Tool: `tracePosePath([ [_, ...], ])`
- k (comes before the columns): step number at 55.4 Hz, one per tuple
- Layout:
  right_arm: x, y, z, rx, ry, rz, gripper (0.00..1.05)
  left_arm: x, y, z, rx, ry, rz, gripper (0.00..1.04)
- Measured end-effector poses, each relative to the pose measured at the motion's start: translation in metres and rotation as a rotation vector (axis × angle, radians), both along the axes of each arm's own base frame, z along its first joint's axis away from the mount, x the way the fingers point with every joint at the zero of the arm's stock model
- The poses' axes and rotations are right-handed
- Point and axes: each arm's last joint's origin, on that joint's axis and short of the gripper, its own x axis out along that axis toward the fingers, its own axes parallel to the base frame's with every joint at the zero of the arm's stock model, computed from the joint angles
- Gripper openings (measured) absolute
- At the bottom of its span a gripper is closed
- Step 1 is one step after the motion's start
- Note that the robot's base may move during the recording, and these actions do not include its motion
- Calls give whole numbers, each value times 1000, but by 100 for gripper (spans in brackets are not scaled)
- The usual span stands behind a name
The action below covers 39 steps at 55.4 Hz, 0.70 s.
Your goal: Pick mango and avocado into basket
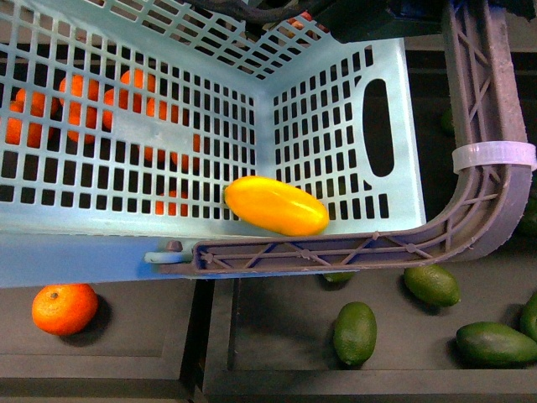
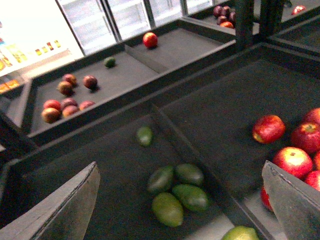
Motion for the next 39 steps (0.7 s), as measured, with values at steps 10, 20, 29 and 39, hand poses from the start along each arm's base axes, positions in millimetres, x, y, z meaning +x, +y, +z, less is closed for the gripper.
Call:
tracePosePath([
  [10,43,-28,-35,-9,151,70,97,-1,-1,0,-6,5,-11,9],
  [20,78,-46,-82,-25,272,196,97,-1,-1,0,-8,7,-19,9],
  [29,104,-54,-126,-41,350,304,97,-1,-1,0,-7,6,-18,9],
  [39,134,-55,-171,-65,419,462,97,-1,-1,0,-5,5,-12,9],
])
